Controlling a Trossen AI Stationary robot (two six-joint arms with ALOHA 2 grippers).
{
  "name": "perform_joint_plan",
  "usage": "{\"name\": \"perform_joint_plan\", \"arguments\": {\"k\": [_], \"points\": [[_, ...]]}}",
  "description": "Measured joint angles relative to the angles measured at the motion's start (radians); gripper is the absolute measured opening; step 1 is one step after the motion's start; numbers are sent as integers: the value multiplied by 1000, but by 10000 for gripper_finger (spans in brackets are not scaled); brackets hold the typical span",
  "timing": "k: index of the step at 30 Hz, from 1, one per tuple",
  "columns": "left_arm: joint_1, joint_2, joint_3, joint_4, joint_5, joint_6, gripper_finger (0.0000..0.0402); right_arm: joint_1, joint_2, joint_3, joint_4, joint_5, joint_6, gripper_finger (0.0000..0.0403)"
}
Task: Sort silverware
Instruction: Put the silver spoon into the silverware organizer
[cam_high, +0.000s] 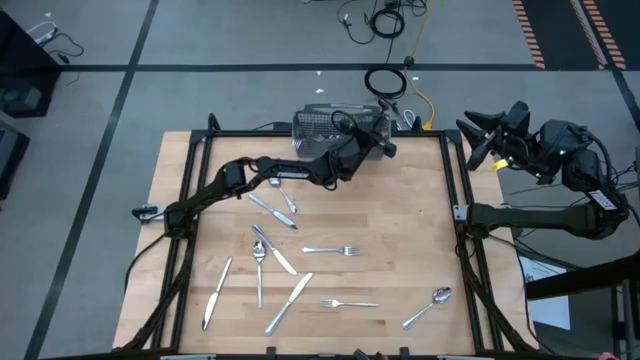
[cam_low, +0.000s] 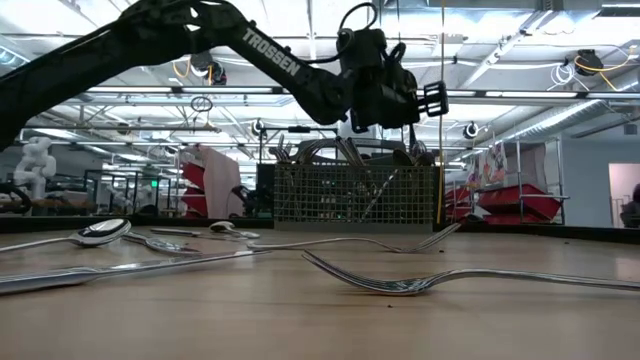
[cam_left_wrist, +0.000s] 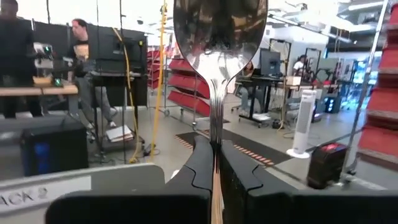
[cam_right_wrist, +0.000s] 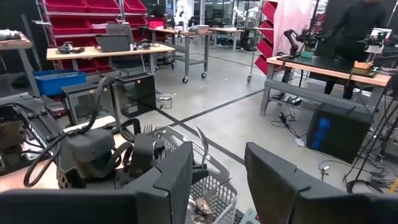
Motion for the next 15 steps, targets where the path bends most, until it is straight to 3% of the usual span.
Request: {"name": "perform_joint_plan", "arguments": {"k": [9,15], "points": [[4,45,-2,-24,-45,-34,12,0,0,0,17,-35,17,134],[3,45,-1,-157,-30,-184,12,0,0,0,20,-55,30,134]]}}
